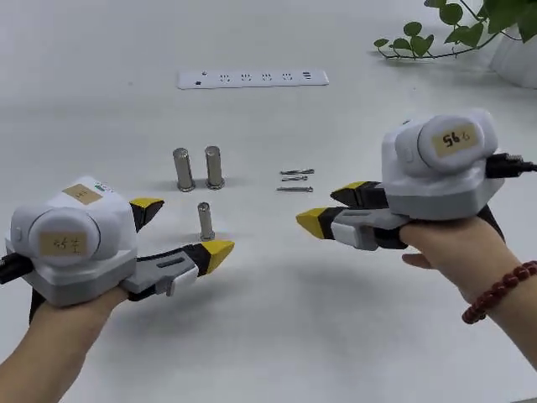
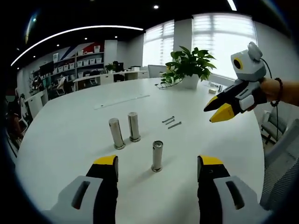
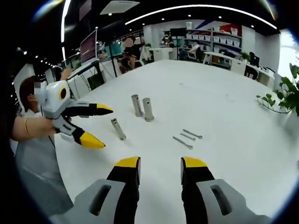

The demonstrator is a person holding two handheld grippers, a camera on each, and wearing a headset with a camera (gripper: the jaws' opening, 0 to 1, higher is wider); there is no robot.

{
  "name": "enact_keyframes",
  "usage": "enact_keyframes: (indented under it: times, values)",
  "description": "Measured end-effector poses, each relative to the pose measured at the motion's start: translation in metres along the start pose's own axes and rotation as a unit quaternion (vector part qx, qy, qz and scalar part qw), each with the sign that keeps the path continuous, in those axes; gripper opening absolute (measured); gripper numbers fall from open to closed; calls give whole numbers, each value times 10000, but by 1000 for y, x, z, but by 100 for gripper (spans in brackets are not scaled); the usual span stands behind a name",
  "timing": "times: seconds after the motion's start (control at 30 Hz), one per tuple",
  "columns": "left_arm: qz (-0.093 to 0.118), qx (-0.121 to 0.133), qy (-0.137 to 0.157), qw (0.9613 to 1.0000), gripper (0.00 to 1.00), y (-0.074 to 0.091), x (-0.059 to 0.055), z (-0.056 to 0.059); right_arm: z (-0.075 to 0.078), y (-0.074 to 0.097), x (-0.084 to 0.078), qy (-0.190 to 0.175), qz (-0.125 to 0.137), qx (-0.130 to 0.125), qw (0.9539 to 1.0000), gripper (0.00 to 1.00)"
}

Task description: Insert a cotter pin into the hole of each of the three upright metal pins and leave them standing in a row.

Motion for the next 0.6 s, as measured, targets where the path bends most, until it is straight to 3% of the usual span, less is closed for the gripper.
enact_keyframes:
  times: [0.17,0.27,0.6]
  values:
    - [-12,43,-33,10000,76,9,1,1,8,-3,4,193,-240,43,9995,26]
    - [-25,23,-10,10000,80,14,3,4,23,-10,10,285,-401,74,9988,23]
    - [-175,-33,-144,9997,90,24,-2,11,44,-26,12,545,-870,170,9946,18]
Point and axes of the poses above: the centre of the closed fingertips' face, and the gripper's own axes: y roughly backward along the fingers, z roughly to its right, x roughly out of its top, the point moved 4 cm from there along y, roughly backward along the fingers, and after that the axes turned 12 degrees about x, right-handed, at the moved point
